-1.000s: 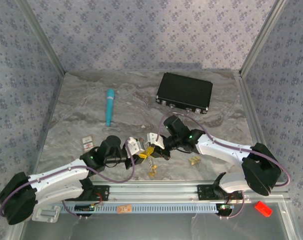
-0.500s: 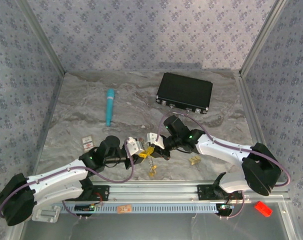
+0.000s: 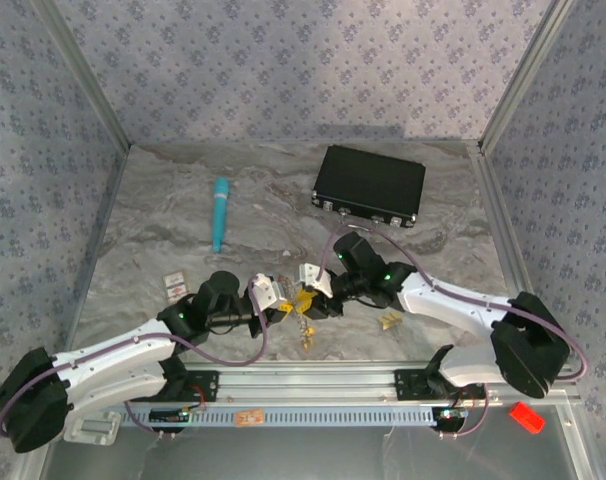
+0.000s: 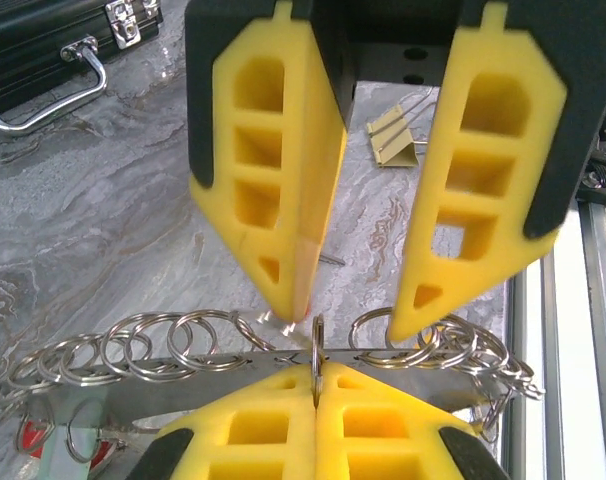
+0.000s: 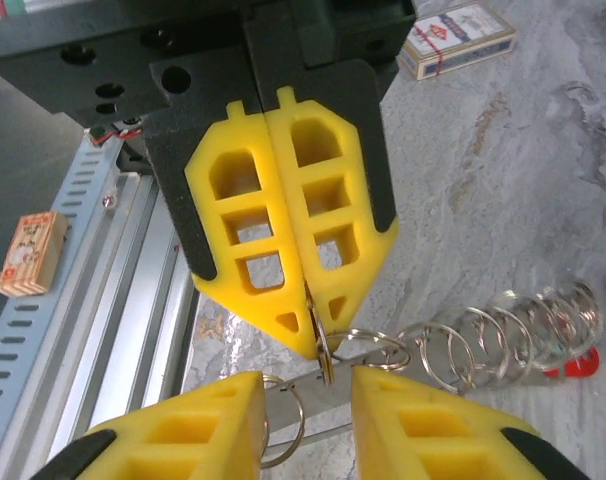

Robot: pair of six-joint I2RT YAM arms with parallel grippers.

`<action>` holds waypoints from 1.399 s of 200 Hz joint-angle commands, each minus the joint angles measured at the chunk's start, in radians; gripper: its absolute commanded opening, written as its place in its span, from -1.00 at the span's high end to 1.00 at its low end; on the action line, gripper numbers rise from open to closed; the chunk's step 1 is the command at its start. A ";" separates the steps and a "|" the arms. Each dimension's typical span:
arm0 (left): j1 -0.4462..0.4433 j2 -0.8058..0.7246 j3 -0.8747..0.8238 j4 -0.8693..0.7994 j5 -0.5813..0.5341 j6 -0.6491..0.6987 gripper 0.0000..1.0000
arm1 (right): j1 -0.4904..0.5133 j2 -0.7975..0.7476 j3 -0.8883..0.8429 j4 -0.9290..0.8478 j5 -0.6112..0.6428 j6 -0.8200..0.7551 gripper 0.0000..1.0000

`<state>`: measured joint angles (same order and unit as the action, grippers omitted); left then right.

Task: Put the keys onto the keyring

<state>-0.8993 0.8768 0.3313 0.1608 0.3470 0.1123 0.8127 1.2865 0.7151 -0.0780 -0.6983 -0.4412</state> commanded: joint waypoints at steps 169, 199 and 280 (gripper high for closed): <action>-0.018 -0.023 0.041 -0.037 0.002 0.084 1.00 | 0.005 -0.082 0.117 -0.249 0.405 0.550 0.25; -0.021 -0.025 0.036 -0.033 -0.002 0.090 1.00 | 0.008 0.017 0.191 -0.271 0.270 0.522 0.24; -0.021 -0.031 0.037 -0.041 -0.011 0.107 1.00 | -0.077 -0.004 0.180 -0.311 0.436 0.652 0.22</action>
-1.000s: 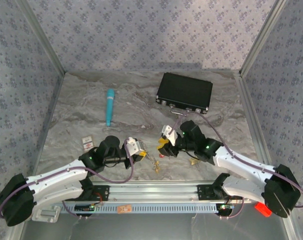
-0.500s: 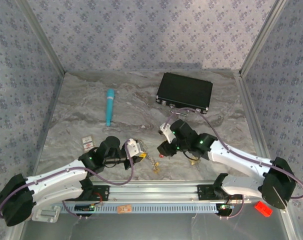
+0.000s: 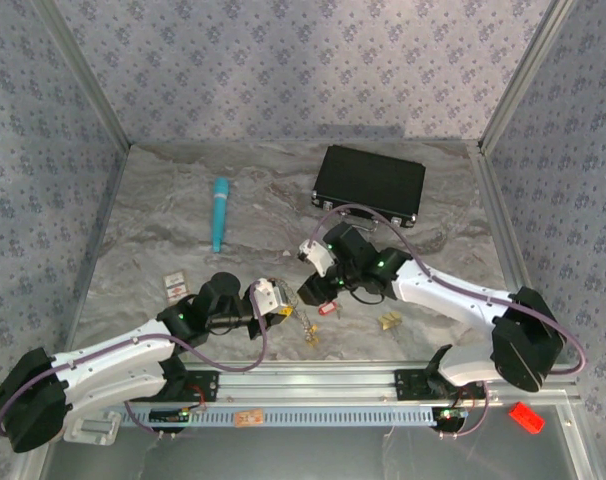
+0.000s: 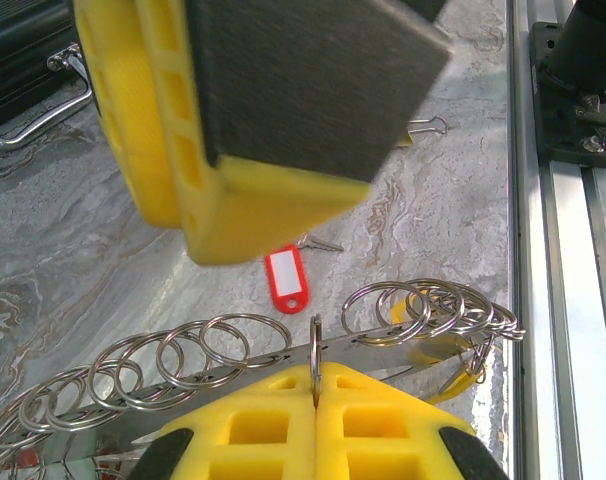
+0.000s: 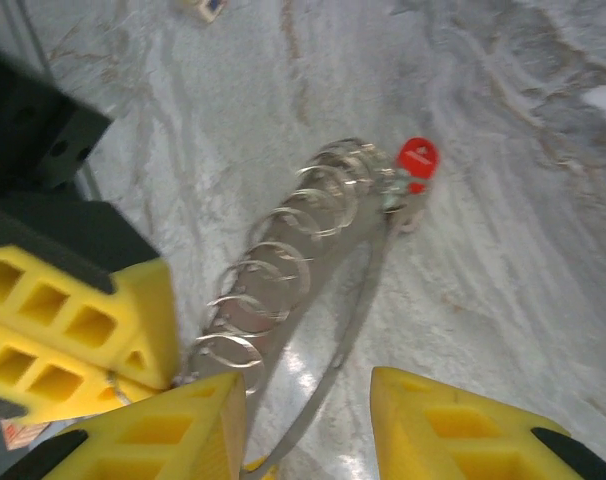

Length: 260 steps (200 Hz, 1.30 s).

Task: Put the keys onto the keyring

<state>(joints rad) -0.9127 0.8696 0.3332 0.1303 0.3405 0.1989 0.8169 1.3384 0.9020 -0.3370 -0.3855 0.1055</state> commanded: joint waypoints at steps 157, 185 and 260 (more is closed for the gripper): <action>-0.011 -0.037 0.032 -0.015 -0.009 0.023 1.00 | -0.079 0.184 -0.080 -0.132 0.247 0.397 0.09; -0.011 -0.035 0.032 -0.014 -0.009 0.023 1.00 | -0.080 0.227 -0.064 -0.117 0.212 0.370 0.14; -0.012 -0.029 0.032 -0.012 -0.011 0.024 1.00 | -0.076 0.253 -0.041 -0.120 0.199 0.342 0.58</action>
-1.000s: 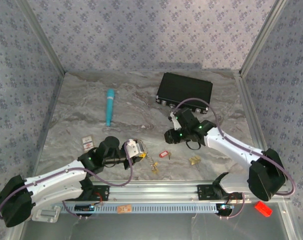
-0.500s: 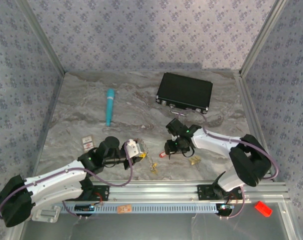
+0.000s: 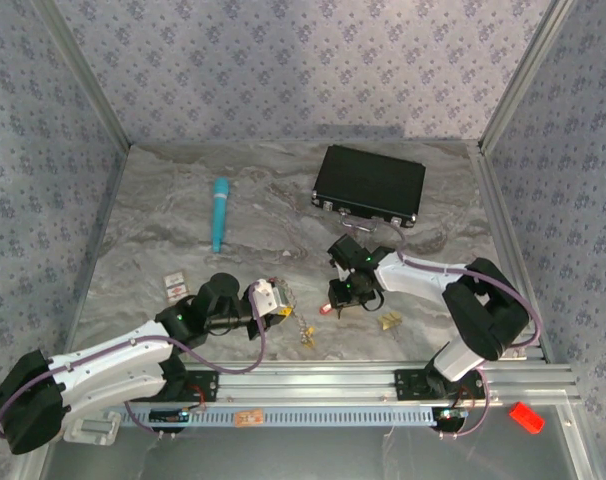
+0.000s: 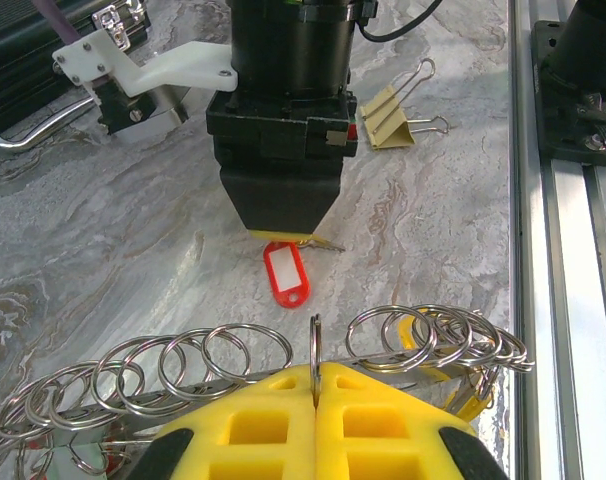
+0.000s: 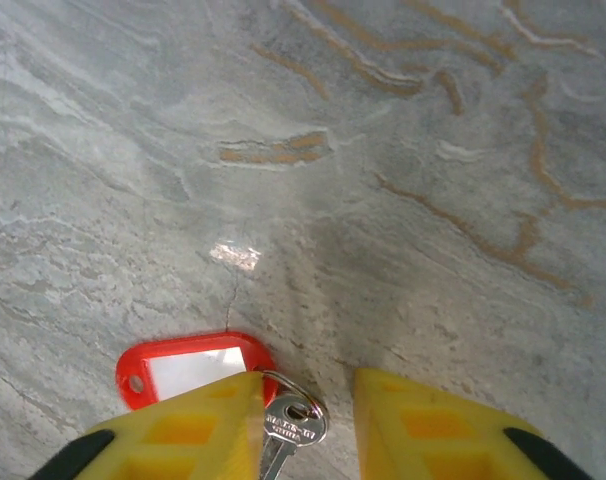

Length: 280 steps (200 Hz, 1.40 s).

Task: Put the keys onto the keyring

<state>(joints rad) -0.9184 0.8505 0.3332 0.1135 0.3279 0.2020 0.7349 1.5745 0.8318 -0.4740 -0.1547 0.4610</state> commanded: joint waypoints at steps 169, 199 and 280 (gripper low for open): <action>-0.007 -0.016 0.026 0.004 -0.004 0.020 1.00 | -0.009 -0.011 0.006 -0.022 0.034 -0.004 0.87; -0.007 -0.015 0.027 0.005 -0.004 0.019 1.00 | -0.009 0.004 0.011 -0.019 0.024 -0.007 0.76; -0.006 -0.016 0.026 0.005 -0.003 0.019 1.00 | -0.010 -0.041 -0.010 0.011 -0.029 0.024 0.66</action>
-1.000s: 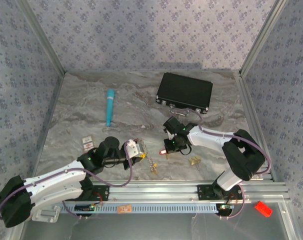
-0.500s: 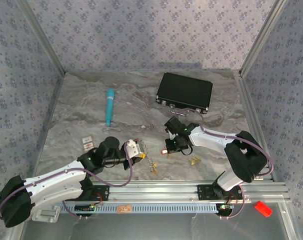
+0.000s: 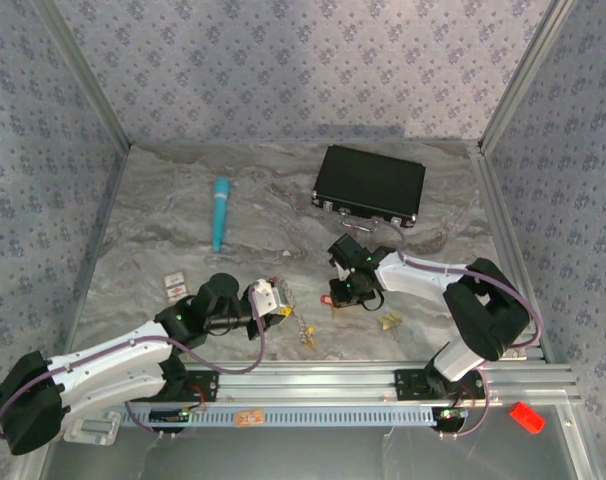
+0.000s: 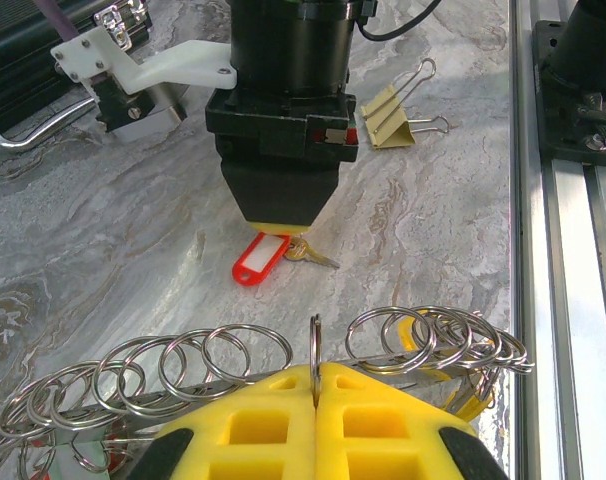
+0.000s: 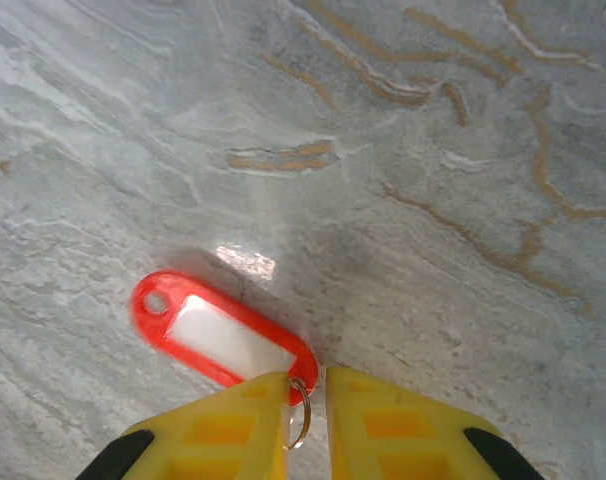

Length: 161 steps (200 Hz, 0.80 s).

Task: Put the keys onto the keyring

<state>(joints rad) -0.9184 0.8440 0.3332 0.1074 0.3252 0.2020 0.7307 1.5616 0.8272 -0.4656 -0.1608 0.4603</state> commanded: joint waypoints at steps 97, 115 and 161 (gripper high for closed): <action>-0.006 -0.011 0.027 0.008 0.000 0.022 1.00 | -0.001 -0.017 0.010 -0.028 -0.019 0.030 0.47; -0.007 -0.010 0.027 0.008 0.002 0.022 1.00 | 0.001 -0.008 0.009 -0.030 -0.024 0.032 0.47; -0.007 -0.012 0.028 0.006 0.002 0.022 1.00 | 0.006 0.013 0.014 -0.031 -0.032 0.030 0.55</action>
<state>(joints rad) -0.9184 0.8440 0.3332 0.1074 0.3252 0.2024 0.7319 1.5570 0.8272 -0.4633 -0.1757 0.4824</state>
